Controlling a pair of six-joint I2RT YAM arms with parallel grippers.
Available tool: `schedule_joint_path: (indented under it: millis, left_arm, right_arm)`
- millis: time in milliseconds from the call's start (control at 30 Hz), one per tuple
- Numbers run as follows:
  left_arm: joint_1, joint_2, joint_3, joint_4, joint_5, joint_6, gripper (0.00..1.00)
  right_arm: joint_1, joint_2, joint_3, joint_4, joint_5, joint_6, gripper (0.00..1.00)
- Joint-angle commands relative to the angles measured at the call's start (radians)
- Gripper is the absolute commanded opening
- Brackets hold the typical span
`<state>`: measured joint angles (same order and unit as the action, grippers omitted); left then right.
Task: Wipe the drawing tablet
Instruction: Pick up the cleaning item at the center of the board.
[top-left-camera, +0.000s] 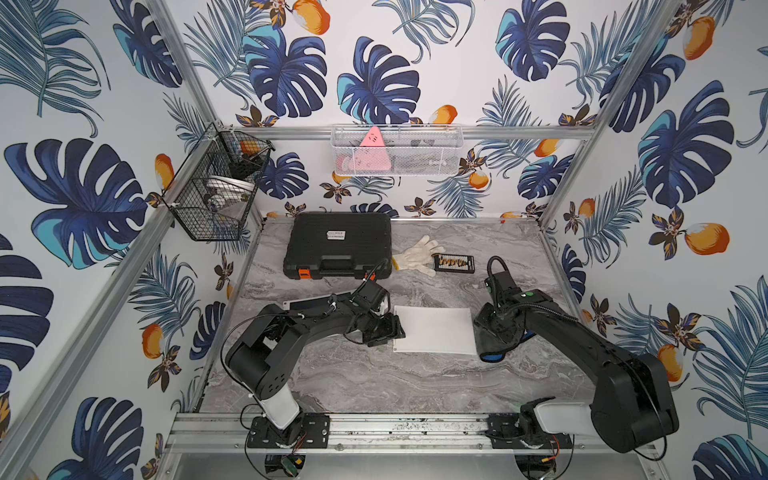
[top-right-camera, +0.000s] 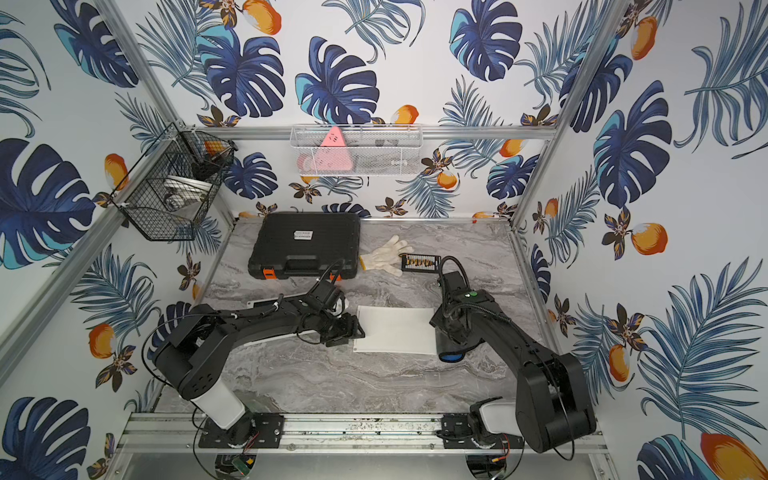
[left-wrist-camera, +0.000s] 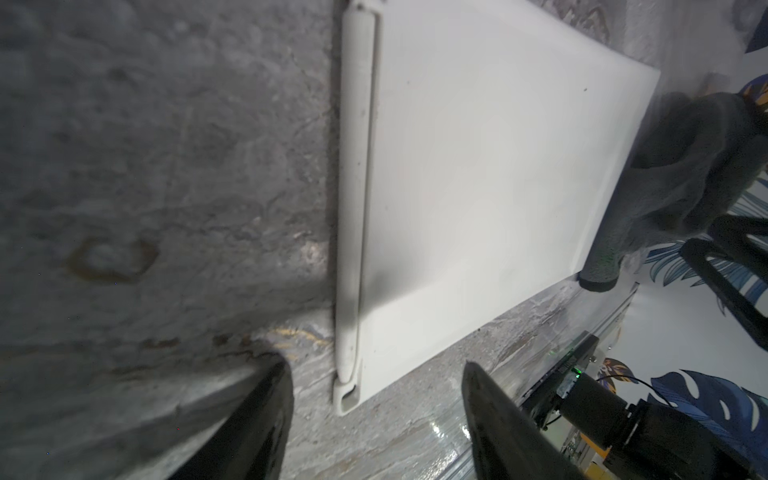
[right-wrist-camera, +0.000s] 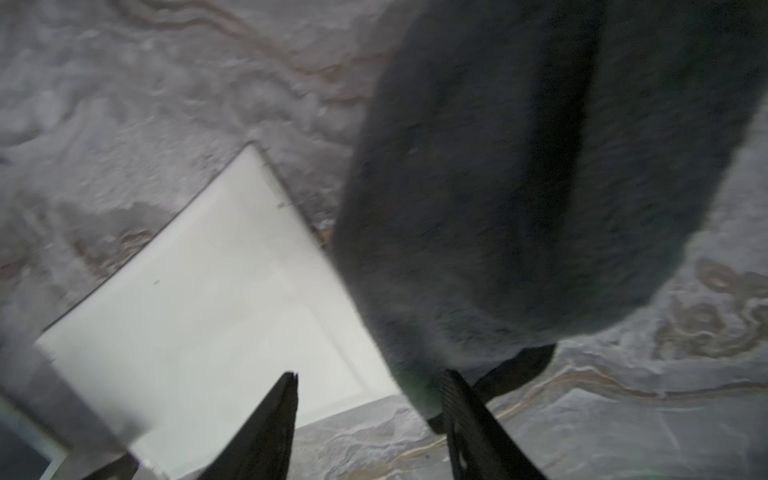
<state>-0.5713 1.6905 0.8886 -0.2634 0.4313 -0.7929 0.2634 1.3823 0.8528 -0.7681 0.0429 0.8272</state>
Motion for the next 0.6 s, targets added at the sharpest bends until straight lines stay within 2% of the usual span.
schedule_joint_path:
  millis: [0,67,100,300,433,567]
  left_arm:
    - [-0.01,0.02,0.016,-0.04,-0.05,0.012,0.65]
    - [-0.021,0.035,0.025,-0.042,-0.06,0.014,0.63]
    - [-0.026,0.045,0.031,-0.051,-0.071,0.02,0.62]
    - [-0.06,0.104,0.08,-0.131,-0.163,0.063,0.56]
    - [-0.081,0.131,0.109,-0.181,-0.23,0.079,0.49]
    - [-0.084,0.146,0.113,-0.187,-0.256,0.081,0.43]
  right_arm:
    - [-0.034,0.07,-0.009,-0.036,0.032,-0.052,0.55]
    - [-0.039,0.117,-0.011,-0.001,0.027,-0.061,0.49]
    - [-0.042,0.143,-0.007,0.012,0.022,-0.064,0.44]
    - [-0.052,0.215,0.053,0.025,0.014,-0.079,0.0]
    - [0.042,0.157,0.137,-0.005,0.039,-0.079,0.0]
    - [0.183,0.197,0.208,0.0,0.0,-0.023,0.0]
